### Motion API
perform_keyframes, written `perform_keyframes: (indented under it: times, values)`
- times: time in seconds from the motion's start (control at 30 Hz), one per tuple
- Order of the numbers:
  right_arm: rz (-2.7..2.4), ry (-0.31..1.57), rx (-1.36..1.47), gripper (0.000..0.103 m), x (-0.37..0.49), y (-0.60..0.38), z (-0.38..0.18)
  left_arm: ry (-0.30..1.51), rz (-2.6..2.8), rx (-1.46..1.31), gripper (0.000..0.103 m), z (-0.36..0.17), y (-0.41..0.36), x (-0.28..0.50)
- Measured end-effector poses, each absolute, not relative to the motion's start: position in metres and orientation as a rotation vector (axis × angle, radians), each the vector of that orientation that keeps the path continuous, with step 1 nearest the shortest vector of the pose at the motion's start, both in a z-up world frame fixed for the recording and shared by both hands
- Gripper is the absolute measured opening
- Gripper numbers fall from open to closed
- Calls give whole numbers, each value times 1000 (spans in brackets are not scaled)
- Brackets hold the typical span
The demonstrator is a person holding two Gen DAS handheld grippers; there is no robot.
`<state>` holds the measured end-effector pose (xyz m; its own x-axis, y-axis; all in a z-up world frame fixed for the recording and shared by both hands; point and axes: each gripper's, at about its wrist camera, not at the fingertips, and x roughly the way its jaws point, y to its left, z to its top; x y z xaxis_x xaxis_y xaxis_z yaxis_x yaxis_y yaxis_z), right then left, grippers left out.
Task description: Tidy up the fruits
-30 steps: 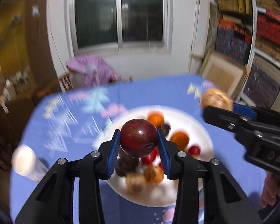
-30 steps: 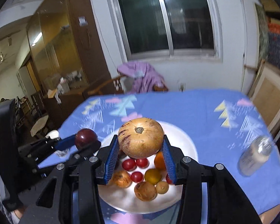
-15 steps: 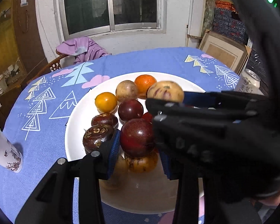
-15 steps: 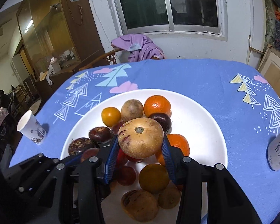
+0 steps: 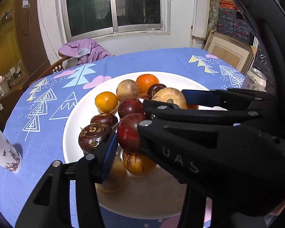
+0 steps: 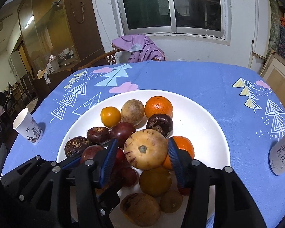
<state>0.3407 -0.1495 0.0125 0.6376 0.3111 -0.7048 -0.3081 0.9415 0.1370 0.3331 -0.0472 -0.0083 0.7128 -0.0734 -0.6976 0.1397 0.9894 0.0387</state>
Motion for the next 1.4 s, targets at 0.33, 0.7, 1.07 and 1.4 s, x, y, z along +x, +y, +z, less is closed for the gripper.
perform_keyframes:
  times: [0.33, 0.7, 1.07, 1.4]
  values:
    - [324, 761, 26, 64, 319, -166, 36, 709, -57, 93, 86, 12, -45, 308]
    - [327, 672, 54, 75, 248, -188, 68, 656, -34, 98, 95, 38, -40, 246]
    - [263, 618, 57, 98, 145, -217, 49, 670, -28, 49, 99, 38, -16, 172]
    - [230, 584, 109, 100, 92, -234, 23, 678, -18, -4, 99, 20, 6, 132]
